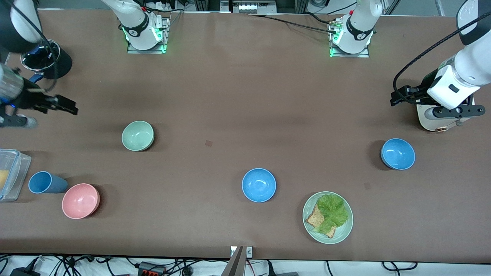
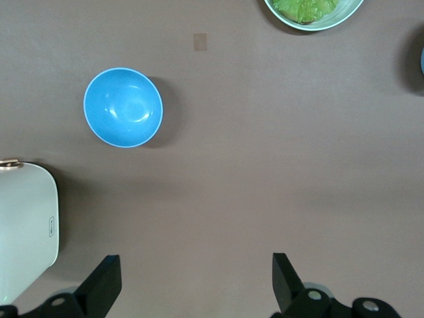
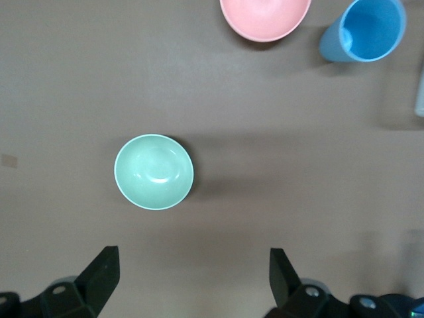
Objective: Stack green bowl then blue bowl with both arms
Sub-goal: 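Reach the right gripper to the light green bowl and grasp its rim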
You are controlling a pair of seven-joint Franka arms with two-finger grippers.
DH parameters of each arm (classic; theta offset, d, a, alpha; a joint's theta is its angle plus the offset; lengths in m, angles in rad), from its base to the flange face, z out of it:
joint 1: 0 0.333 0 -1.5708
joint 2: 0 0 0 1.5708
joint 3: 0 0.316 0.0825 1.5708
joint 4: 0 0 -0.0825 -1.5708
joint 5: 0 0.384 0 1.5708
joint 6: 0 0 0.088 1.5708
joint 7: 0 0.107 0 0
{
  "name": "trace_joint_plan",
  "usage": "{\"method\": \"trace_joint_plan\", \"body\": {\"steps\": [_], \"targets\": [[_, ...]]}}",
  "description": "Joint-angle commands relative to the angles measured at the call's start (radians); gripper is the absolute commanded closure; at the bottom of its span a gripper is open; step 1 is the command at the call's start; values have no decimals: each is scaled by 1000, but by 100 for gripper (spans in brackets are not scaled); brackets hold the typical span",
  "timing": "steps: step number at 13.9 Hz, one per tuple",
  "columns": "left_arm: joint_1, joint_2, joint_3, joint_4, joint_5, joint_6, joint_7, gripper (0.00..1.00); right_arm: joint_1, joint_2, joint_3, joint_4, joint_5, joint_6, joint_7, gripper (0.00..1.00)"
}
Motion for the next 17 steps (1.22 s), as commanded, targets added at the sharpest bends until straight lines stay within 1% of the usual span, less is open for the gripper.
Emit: {"method": "trace_joint_plan", "body": {"steps": [1,3,8,11,12,13,14,15,16,17], "targets": [[4,4,7,4,-25,-11,22,0,28,153,11,49,-32,31,7,0],[24,7,7,4,-26,-12,22,0,30,243,11,49,-29,60,7,0],[26,18,1,6,-26,-14,24,0,54,407,11,39,-21,205,20,0],[38,33,8,4,-25,-23,24,0,53,476,11,37,-21,236,20,0],[59,51,8,3,-25,-25,24,0,54,481,11,34,-21,224,20,14],[62,66,7,4,-22,-19,26,0,54,481,11,23,-21,217,20,32],[62,86,4,4,-11,-2,24,0,50,481,11,20,-21,203,17,53],[64,105,5,0,-2,32,26,0,45,479,12,22,-20,184,15,75],[70,138,5,1,19,53,26,0,45,478,12,22,-18,175,15,93],[75,171,7,3,58,82,26,0,47,476,12,23,-18,164,15,100]]}}
